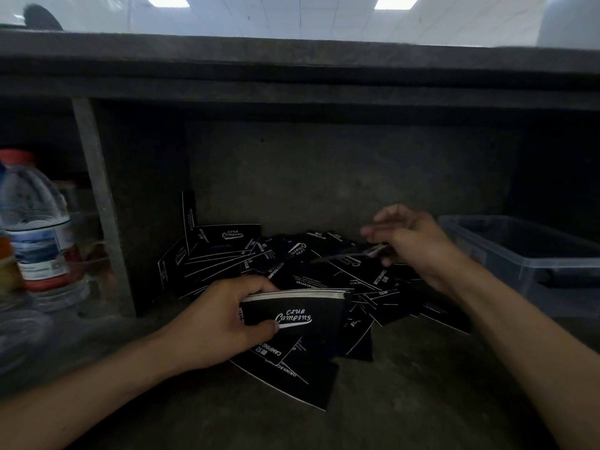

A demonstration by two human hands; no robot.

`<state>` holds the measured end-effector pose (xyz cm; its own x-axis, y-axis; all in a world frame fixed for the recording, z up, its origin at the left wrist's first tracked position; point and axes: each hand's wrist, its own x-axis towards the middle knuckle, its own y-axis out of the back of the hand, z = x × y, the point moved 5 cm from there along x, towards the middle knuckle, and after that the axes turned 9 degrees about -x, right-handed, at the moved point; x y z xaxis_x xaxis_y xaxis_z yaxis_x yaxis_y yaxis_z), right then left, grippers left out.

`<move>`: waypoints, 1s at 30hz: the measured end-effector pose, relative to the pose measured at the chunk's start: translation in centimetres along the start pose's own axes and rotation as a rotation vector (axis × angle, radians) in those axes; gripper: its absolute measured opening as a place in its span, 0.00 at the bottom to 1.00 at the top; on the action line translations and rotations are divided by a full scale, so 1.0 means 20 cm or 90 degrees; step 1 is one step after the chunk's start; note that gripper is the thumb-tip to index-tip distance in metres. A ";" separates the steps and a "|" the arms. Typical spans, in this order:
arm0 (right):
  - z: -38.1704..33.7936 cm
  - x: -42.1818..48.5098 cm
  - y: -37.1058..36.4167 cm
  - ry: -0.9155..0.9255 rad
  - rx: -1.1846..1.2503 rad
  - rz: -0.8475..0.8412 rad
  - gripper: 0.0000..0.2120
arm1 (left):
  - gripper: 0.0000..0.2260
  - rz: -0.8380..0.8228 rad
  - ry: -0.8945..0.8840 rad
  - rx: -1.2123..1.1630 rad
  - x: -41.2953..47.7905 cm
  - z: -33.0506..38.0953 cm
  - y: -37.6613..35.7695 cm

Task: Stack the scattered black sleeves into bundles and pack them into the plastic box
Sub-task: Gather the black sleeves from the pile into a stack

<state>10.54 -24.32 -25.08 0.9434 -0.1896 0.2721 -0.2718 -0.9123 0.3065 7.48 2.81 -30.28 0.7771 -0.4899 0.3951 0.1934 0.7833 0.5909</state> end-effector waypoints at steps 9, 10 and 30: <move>-0.08 -0.01 0.00 0.092 0.317 -0.103 0.15 | 0.11 -0.012 0.017 -0.009 -0.01 0.00 0.00; -0.09 -0.01 0.02 0.132 0.289 -0.058 0.14 | 0.11 -0.011 0.017 -0.008 -0.01 0.01 0.00; 0.03 0.00 -0.11 0.174 -0.261 -0.026 0.06 | 0.27 0.016 0.013 -0.022 0.00 0.00 0.01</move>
<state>11.33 -22.49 -26.32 0.8854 -0.0037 0.4649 -0.3394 -0.6885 0.6409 7.51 3.07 -30.23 0.7942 -0.4622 0.3946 0.1940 0.8081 0.5561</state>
